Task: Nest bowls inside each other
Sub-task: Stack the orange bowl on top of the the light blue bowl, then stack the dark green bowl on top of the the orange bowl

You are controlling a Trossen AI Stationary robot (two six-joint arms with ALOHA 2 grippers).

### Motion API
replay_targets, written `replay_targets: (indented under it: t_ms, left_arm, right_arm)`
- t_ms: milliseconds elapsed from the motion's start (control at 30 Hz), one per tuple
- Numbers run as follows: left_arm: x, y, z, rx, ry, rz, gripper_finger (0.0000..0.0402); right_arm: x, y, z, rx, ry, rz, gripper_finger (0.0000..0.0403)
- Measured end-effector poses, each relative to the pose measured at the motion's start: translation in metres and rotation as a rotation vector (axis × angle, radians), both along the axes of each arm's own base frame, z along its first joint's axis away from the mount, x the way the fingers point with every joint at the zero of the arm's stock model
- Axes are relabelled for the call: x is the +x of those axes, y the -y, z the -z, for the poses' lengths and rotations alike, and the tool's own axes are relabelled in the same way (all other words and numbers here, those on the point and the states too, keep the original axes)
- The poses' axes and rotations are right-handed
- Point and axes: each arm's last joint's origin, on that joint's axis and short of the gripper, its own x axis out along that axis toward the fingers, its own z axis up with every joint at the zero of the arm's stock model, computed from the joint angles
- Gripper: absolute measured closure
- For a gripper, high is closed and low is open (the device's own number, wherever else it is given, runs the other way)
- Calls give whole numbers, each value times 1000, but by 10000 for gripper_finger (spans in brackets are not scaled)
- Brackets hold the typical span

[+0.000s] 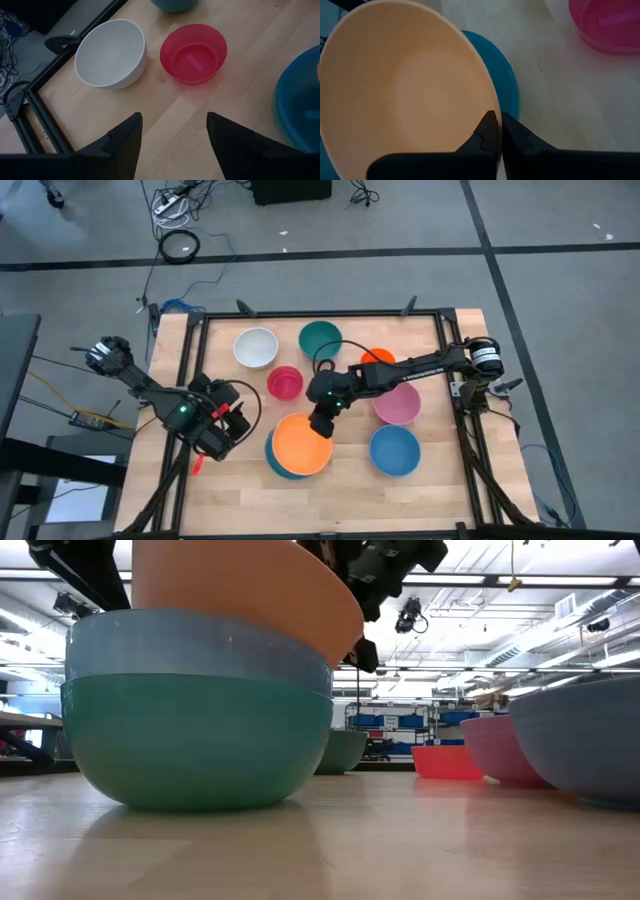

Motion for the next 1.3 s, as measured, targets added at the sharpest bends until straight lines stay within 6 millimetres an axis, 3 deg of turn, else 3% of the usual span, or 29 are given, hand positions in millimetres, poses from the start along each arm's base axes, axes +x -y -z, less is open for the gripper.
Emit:
replay_targets:
  t_ms: [133, 533, 667, 767, 900, 1000, 1167, 1300]
  left_arm:
    - [0, 0, 0, 0, 0, 0, 172]
    - [0, 0, 0, -3, 5, 0, 172]
    - [0, 0, 0, -3, 5, 0, 172]
    - [0, 0, 0, -3, 5, 0, 172]
    - [0, 0, 0, -2, 4, 0, 172]
    - [0, 0, 0, -2, 4, 0, 172]
    - [0, 0, 0, 8, 12, 1, 172]
    - [1, 0, 0, 8, 13, 1, 172]
  right_arm:
    - [0, -3, -1, -6, 10, -11, 383]
    - [0, -2, 0, -22, 4, 18, 273]
    - [-2, 1, -6, -140, 34, 52, 266]
    - [-9, 6, -25, -303, 92, 101, 269]
    - [-22, 26, -53, -570, 144, 198, 276]
    - [-27, 49, -62, -665, 137, 223, 279]
    - [-29, 84, -59, -786, 69, 208, 279]
    - [-32, 112, -49, -767, -9, 242, 280]
